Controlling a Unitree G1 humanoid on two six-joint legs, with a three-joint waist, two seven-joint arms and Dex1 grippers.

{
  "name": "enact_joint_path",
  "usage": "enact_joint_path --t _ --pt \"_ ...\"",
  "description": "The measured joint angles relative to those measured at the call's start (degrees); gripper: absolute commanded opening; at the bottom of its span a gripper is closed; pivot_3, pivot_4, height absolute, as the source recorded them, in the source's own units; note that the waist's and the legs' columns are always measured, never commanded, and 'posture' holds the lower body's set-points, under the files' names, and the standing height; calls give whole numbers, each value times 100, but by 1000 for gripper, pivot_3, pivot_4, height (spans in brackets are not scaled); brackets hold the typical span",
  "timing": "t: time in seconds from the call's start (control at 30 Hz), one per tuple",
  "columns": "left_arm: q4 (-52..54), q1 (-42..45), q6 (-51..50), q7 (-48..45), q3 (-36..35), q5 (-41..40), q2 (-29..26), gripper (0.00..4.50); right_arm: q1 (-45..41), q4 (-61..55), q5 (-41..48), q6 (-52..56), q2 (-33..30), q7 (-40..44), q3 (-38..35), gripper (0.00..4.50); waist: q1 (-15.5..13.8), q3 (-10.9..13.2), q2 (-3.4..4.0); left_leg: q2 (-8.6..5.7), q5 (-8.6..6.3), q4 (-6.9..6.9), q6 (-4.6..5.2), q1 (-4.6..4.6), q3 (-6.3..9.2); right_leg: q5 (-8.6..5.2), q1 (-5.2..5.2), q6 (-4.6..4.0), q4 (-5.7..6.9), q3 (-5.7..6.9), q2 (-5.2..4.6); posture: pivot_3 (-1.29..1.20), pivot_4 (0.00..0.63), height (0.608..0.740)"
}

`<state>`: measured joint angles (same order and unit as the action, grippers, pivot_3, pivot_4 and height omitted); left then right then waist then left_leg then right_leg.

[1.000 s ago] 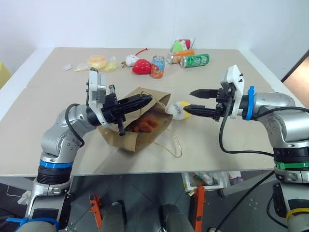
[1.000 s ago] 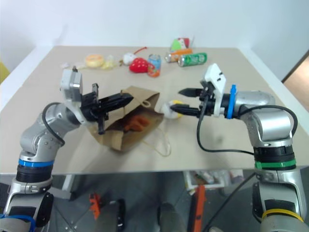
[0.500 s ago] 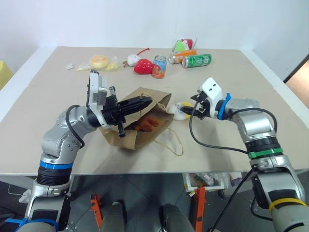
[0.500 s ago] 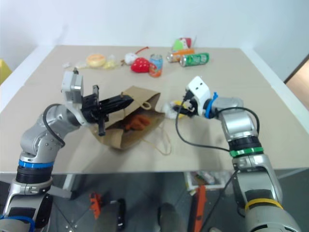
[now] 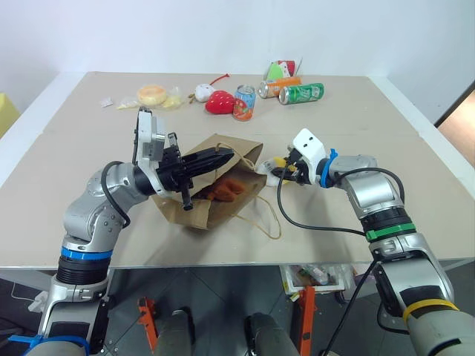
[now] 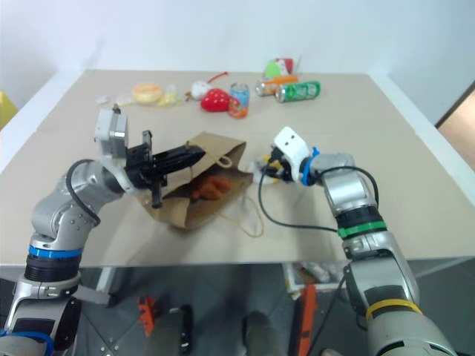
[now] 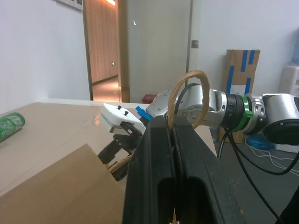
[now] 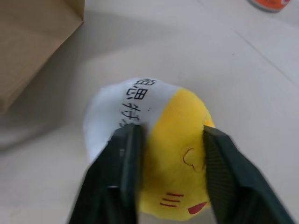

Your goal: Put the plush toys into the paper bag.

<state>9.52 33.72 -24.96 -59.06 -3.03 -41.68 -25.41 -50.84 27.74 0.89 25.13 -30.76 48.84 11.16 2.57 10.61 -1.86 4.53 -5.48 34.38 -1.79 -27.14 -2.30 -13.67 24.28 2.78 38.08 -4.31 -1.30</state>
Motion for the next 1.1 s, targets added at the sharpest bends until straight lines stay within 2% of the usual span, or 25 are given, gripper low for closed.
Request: enact_joint_path --t 0.03,0.1,0.23,0.33,0.5,0.6,0.67,0.83,1.1 --pt "1 -8 1 11 0 0 10 0 52 -80 -3 39 -36 99 4 558 0 0 0 0 0 0 0 1 0 0 0 0 0 0 0 0 150 740" --pt "2 -11 1 20 0 0 20 0 80 -136 -3 75 -51 127 4 38 1 0 0 0 0 0 0 1 0 0 0 -1 0 0 0 0 150 740" --pt "4 -23 2 39 0 0 26 0 86 -179 14 129 -65 -3 -95 38 -1 0 0 0 0 0 0 0 0 0 0 1 0 0 -1 0 150 740" --pt "5 -32 2 45 0 0 29 0 43 -209 295 275 -161 -56 -555 38 -4 1 1 -1 0 -1 0 -2 0 0 1 4 0 0 -1 0 150 740" --pt "12 -40 2 108 -4 0 30 0 55 -1355 1086 582 -1146 715 -1343 38 -22 2 3 -1 -2 -11 -2 -3 0 -9 2 20 -1 0 -1 0 150 740" --pt "18 -44 5 112 0 -2 33 0 475 -2244 1489 744 -1673 1319 -1424 38 -18 1 1 0 -3 -21 -3 5 2 -14 2 18 0 2 0 0 150 740" --pt "16 -44 6 114 -2 -2 31 0 747 -2579 1669 894 -1779 1553 -1406 38 6 1 2 0 -3 -22 -3 6 1 -12 3 16 0 1 0 0 150 740" --pt "15 -44 8 110 -3 -1 33 0 935 -3480 2094 1356 -1761 1729 -1135 38 20 1 3 0 -3 -14 -3 11 2 -10 3 -9 0 1 0 0 150 740" --pt "9 -43 10 112 -5 -1 31 0 977 -3926 2138 1579 -1015 1485 -190 38 13 1 2 -1 -2 4 -3 8 -4 2 -1 -11 0 1 -9 0 150 740"
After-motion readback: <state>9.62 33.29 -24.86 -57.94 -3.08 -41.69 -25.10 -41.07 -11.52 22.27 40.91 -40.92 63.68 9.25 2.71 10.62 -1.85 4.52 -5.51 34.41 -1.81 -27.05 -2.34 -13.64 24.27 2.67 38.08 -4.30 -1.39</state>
